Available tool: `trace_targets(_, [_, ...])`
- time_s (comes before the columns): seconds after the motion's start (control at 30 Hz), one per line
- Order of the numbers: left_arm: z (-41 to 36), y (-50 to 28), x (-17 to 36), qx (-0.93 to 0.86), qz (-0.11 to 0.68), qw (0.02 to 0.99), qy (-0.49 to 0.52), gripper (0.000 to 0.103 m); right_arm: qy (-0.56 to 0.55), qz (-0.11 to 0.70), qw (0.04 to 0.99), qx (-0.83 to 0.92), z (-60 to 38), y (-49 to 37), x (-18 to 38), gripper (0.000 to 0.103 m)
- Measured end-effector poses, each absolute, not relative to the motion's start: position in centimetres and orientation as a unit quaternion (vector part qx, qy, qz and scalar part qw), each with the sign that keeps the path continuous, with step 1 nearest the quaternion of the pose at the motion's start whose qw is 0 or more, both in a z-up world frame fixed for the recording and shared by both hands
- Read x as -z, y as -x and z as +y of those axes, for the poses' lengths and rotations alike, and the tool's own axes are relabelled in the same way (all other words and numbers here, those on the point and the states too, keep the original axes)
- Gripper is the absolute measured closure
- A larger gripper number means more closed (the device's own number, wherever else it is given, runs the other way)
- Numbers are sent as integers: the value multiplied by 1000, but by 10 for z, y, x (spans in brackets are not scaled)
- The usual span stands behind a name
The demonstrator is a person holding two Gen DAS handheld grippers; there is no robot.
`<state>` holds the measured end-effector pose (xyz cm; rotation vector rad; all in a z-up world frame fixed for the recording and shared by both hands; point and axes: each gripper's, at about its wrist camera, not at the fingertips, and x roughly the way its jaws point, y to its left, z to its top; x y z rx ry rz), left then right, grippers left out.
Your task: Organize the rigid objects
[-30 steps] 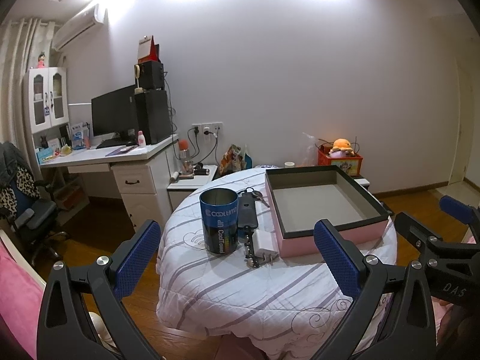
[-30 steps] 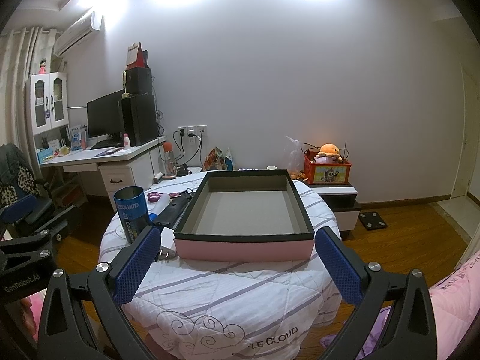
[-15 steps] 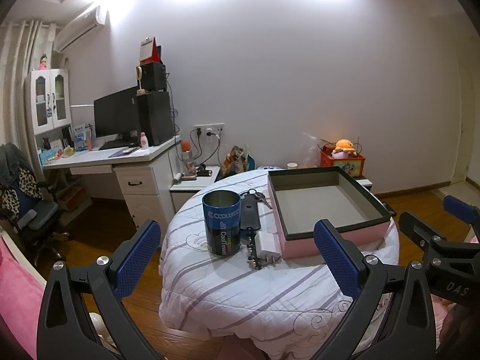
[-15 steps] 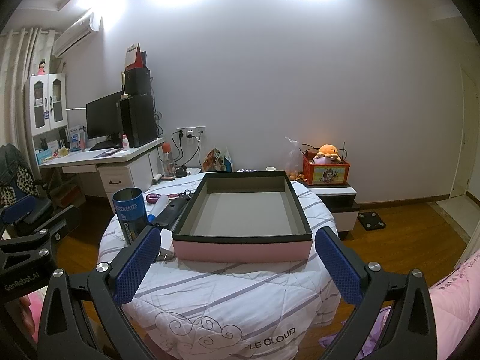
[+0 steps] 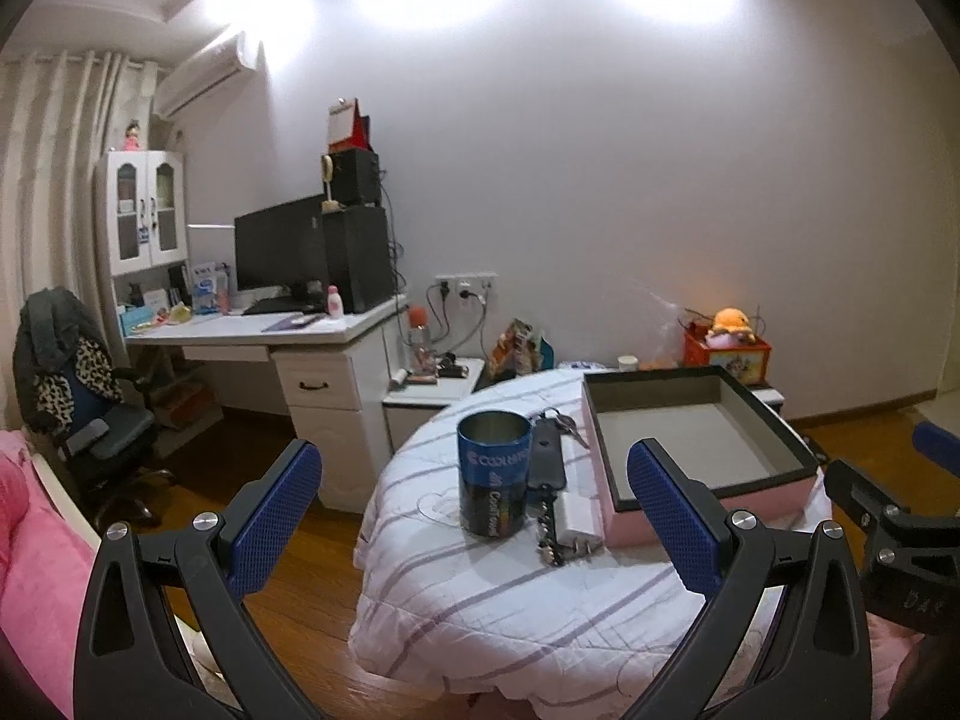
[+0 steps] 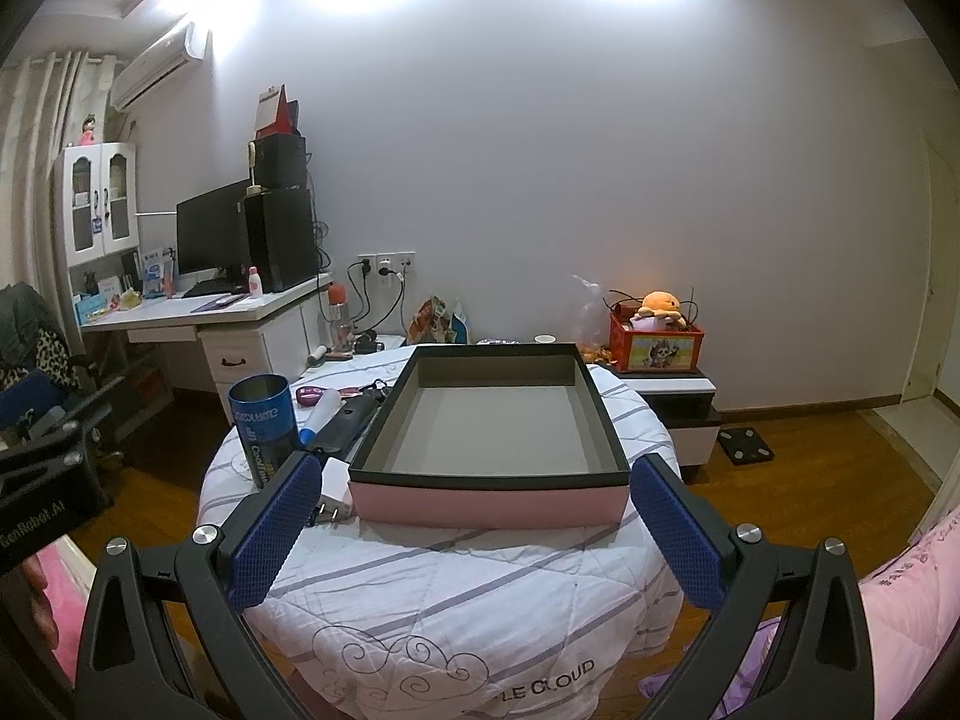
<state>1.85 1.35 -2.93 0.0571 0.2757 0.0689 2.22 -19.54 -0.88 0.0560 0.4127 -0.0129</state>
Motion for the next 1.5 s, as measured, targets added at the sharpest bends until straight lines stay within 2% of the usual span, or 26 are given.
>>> trace_targets(0.43, [9, -33, 27, -27, 155, 987, -31, 0, -32, 218, 975, 15, -201, -31, 9, 0])
trace_targets(0.8, [6, -74, 36, -18, 207, 977, -38, 0, -44, 244, 968, 31, -221, -58, 10, 0])
trace_targets(1.2, [11, -135, 56, -18, 268, 963, -38, 0, -57, 289, 955, 20, -248, -120, 21, 0])
trace_targets(1.5, [27, -173, 74, -6, 307, 951, -19, 0, -41, 345, 937, 42, -278, -176, 50, 0])
